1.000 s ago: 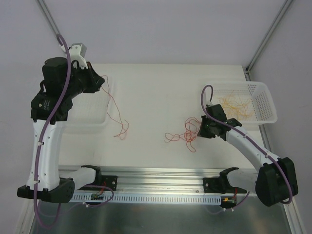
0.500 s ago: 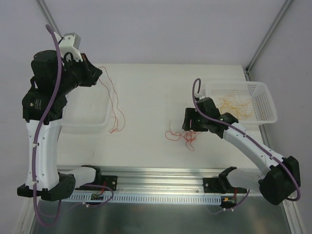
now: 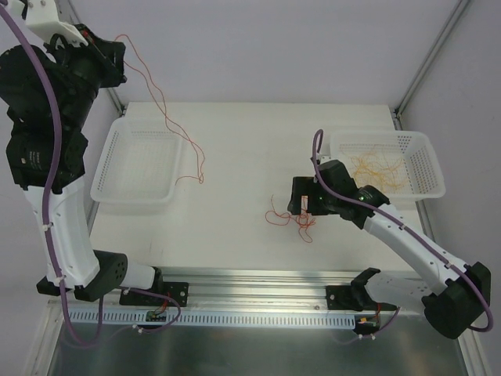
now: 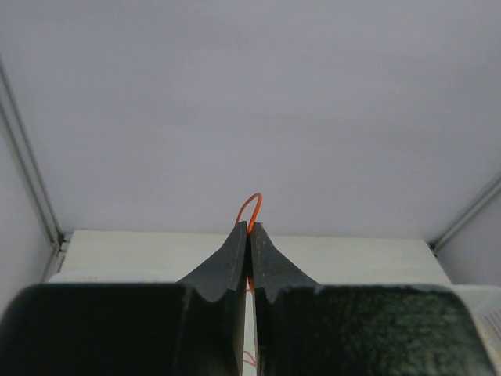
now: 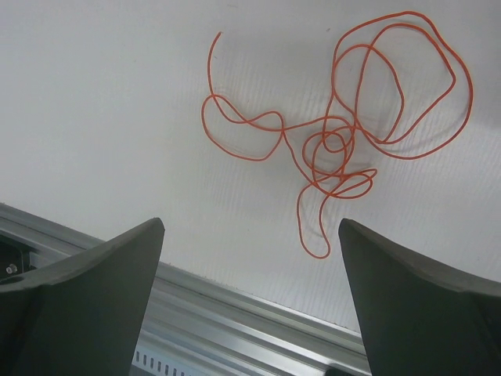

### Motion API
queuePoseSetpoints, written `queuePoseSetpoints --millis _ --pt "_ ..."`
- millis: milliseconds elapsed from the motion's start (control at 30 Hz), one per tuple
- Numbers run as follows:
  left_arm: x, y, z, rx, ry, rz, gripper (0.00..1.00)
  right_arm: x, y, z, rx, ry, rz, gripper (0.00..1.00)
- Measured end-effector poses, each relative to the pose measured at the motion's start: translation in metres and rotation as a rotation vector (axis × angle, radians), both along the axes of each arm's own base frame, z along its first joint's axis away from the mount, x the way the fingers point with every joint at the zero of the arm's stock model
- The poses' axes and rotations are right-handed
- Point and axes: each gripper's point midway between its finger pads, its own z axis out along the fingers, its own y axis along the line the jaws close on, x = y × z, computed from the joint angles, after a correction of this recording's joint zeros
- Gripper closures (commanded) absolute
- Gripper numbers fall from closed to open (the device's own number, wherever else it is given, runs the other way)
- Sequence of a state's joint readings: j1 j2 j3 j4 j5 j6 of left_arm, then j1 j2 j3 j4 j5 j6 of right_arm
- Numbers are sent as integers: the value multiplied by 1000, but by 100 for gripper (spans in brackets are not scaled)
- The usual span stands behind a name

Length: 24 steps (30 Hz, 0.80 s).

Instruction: Untangle the cables

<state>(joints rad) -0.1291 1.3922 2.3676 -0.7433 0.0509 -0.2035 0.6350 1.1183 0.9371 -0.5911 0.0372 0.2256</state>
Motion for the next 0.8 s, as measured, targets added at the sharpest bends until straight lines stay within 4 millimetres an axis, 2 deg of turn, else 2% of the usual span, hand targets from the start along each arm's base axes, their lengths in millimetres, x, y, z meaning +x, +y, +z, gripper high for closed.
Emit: queuePoseSetpoints --millis 133,233,300,367,500,600,633,667,733,767,800 --pt "12 27 21 30 -82 155 100 -3 -2 8 12 -20 6 0" --pt "26 46 25 69 -106 267 100 -5 -2 7 9 -17 15 0" --pt "40 59 20 107 -98 340 100 -6 -2 7 6 -14 25 0" --pt "58 74 4 143 -63 408 100 -7 -2 7 5 -13 35 0" --pt "100 100 -49 207 73 502 99 -8 -2 6 -2 -15 46 0" --pt "134 115 -114 250 225 533 80 -8 -3 6 -7 -17 53 0" --pt "142 116 -136 259 273 533 70 -8 -3 5 -9 -17 56 0" --pt "149 118 -162 274 334 530 47 -8 -3 5 -11 -16 57 0" --pt "161 118 -207 295 435 519 31 -9 -2 3 -12 -8 65 0" --pt "164 117 -222 291 468 515 15 -9 -1 2 -14 0 71 0" --pt "166 116 -238 293 507 507 9 -10 -1 1 -15 2 75 0"
